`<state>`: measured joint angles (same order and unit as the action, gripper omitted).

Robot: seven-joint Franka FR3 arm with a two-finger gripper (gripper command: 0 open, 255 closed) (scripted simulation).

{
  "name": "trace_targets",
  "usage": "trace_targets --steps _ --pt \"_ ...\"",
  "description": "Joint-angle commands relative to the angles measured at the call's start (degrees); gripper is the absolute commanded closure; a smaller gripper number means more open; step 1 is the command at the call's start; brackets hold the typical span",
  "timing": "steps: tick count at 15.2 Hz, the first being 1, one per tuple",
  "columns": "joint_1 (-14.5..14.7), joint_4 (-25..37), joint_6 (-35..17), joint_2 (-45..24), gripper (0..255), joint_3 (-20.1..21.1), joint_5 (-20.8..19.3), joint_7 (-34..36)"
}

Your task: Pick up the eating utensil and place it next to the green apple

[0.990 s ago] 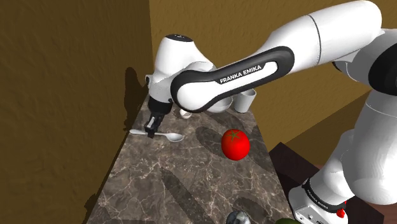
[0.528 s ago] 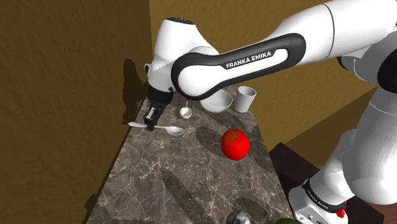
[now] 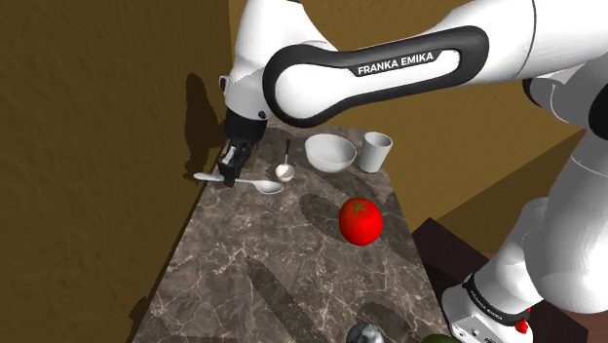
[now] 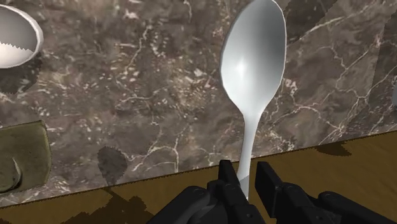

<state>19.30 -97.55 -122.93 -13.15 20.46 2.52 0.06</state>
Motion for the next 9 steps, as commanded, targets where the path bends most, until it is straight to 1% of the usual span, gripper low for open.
trace_targets --steps 1,2,9 --pt "0.0 1.4 1.5 0.1 255 0.0 0.0 0.1" --pt "0.0 2.0 2.2 0.2 255 0.0 0.0 0.2" --pt "1.9 -13.1 -1.8 12.4 255 2.6 3.7 3.7"
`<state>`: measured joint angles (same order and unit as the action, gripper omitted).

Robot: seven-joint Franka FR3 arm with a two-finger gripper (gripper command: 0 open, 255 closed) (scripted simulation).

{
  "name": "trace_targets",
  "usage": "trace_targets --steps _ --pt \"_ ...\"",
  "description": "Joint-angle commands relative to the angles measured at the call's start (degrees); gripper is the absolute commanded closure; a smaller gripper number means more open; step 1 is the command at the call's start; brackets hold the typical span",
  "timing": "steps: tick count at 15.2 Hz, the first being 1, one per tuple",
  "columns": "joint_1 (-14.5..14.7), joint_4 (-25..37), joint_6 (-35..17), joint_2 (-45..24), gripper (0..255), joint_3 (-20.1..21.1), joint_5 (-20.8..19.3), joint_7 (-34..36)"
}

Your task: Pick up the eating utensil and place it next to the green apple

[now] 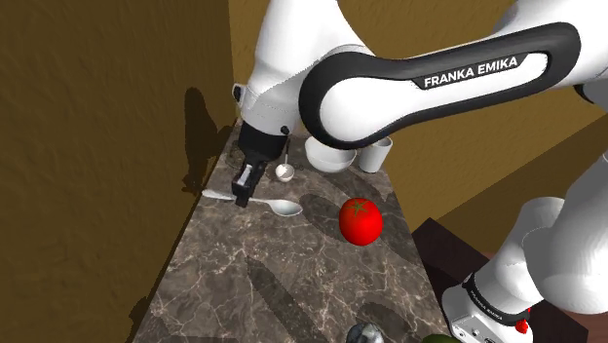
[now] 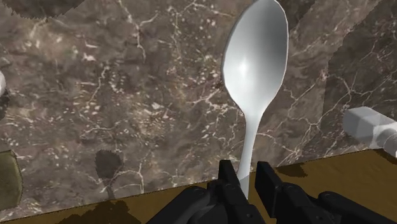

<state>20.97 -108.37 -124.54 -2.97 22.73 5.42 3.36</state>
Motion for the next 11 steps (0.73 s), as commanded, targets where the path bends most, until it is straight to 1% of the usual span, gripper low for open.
trace_targets --steps 1,6,11 --pt "0.6 -4.0 -0.6 3.8 255 0.8 1.3 1.0" --pt "3.0 -11.9 -1.9 11.4 255 2.9 4.2 4.1" --pt "5.8 -18.1 -2.2 18.3 255 5.5 7.0 7.9"
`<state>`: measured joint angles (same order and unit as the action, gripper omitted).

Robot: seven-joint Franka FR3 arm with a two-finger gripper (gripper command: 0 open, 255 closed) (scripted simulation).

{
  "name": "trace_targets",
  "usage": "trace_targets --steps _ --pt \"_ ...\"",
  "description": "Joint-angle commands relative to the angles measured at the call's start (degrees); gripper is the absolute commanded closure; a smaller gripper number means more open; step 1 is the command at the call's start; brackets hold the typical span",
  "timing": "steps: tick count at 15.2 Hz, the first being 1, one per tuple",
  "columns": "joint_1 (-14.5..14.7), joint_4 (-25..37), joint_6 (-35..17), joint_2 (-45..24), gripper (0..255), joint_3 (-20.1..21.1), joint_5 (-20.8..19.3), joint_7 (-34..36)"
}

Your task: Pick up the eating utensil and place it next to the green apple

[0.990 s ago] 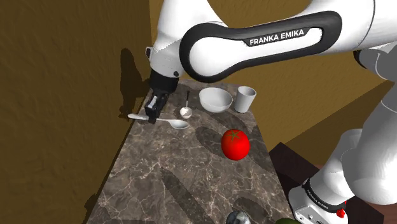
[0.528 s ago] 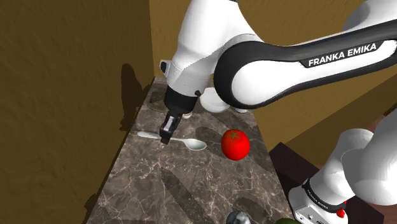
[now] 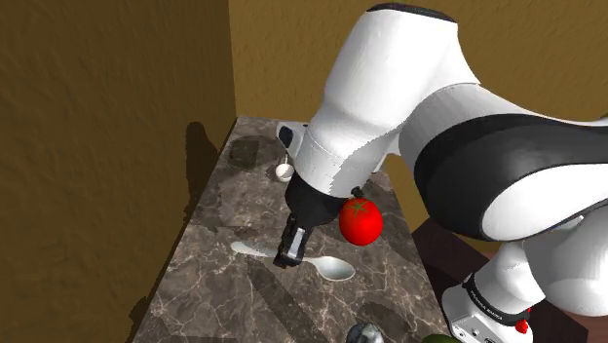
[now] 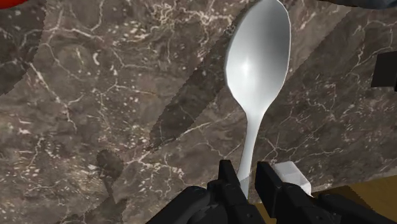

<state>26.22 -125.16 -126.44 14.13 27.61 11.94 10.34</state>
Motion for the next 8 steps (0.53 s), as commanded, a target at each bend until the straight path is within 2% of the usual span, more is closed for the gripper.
trace_targets --steps 1,8 --pt "1.2 -2.3 -0.2 2.5 255 1.1 1.1 1.7" --pt "6.0 -7.7 0.7 10.4 255 5.5 4.8 8.5"
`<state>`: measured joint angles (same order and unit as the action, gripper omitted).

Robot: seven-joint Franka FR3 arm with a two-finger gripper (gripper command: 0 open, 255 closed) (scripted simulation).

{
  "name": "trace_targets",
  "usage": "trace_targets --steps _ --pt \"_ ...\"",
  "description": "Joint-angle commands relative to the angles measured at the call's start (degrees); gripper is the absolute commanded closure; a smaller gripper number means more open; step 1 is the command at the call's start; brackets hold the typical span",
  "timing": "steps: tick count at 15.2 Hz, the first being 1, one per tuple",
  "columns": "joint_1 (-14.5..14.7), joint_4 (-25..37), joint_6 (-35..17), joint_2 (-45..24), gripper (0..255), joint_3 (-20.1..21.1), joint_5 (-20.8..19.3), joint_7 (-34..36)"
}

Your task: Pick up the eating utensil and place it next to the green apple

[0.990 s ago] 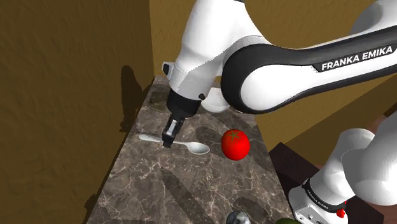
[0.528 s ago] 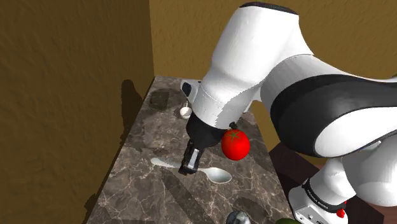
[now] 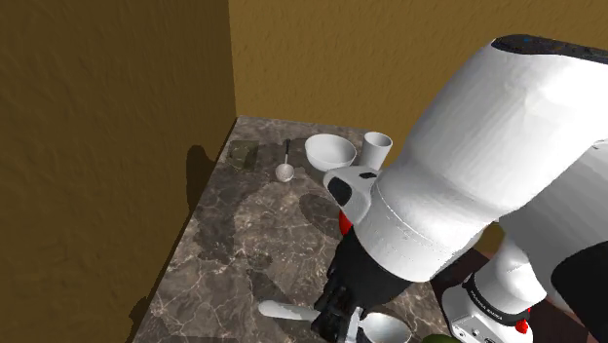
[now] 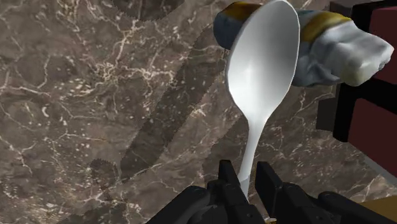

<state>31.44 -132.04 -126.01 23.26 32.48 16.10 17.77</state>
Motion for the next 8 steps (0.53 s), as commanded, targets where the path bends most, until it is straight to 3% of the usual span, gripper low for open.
trace_targets --steps 1,8 --pt "1.5 -1.3 0.4 2.2 255 1.4 1.1 2.2" --pt "6.0 -3.0 2.2 7.5 255 7.0 4.1 10.5"
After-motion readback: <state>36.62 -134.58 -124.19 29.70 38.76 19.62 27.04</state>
